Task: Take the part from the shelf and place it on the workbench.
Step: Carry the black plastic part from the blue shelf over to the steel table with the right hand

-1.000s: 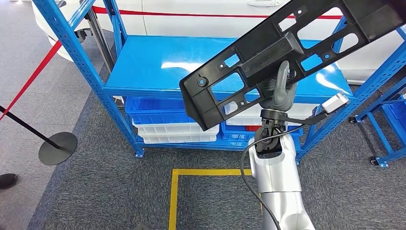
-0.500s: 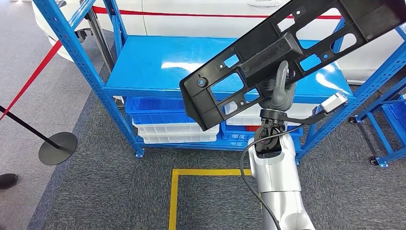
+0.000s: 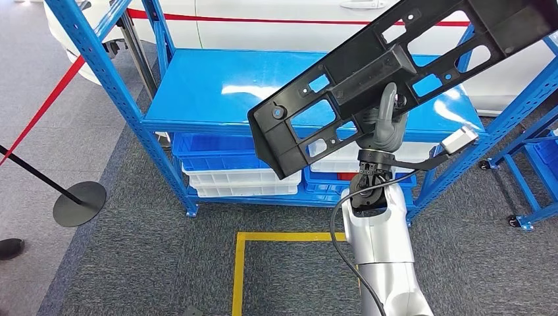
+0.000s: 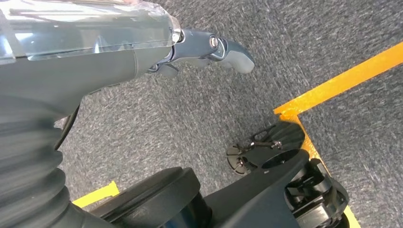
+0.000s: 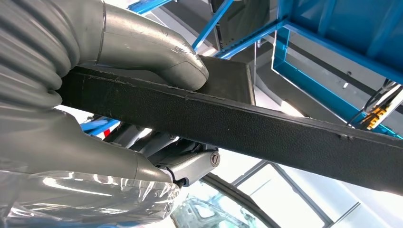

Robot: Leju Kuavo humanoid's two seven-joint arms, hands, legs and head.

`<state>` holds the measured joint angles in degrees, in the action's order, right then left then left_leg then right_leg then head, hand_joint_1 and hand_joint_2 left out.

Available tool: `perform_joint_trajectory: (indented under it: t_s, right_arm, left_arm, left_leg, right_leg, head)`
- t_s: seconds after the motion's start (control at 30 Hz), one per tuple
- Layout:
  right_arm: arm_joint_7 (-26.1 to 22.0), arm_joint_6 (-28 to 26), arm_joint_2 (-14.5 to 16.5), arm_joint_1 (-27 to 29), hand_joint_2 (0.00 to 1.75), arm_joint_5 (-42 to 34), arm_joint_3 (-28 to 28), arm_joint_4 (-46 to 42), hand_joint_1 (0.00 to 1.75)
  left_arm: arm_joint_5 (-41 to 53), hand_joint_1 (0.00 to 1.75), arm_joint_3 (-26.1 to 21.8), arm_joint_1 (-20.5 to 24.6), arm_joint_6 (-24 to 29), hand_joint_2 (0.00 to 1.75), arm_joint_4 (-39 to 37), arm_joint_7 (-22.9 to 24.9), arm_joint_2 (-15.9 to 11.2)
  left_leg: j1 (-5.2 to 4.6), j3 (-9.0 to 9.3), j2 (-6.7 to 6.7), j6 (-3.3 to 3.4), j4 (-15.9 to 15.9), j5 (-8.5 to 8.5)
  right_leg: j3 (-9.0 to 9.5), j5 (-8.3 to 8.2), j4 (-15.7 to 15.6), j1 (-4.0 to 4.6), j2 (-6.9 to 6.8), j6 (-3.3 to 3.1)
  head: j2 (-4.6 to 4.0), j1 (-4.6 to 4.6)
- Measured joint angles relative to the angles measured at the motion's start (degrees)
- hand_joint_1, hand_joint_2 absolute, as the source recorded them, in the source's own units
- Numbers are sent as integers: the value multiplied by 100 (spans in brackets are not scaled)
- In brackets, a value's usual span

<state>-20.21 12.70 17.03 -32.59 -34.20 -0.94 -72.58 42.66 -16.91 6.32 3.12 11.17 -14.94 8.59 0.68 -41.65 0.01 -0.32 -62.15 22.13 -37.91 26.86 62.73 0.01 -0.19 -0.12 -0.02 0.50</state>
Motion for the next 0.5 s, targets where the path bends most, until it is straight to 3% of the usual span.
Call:
perform_joint_trajectory:
  t_s: [0.5]
  right_arm:
    - [-81,-180,-20,2,175,97,0,22,175]
  left_arm:
    - [8,0,-83,5,-20,175,0,21,14]
  left_leg:
    - [0,1,0,0,1,0]
  right_leg:
    - [2,0,-1,0,0,0]
  head:
    - [0,0]
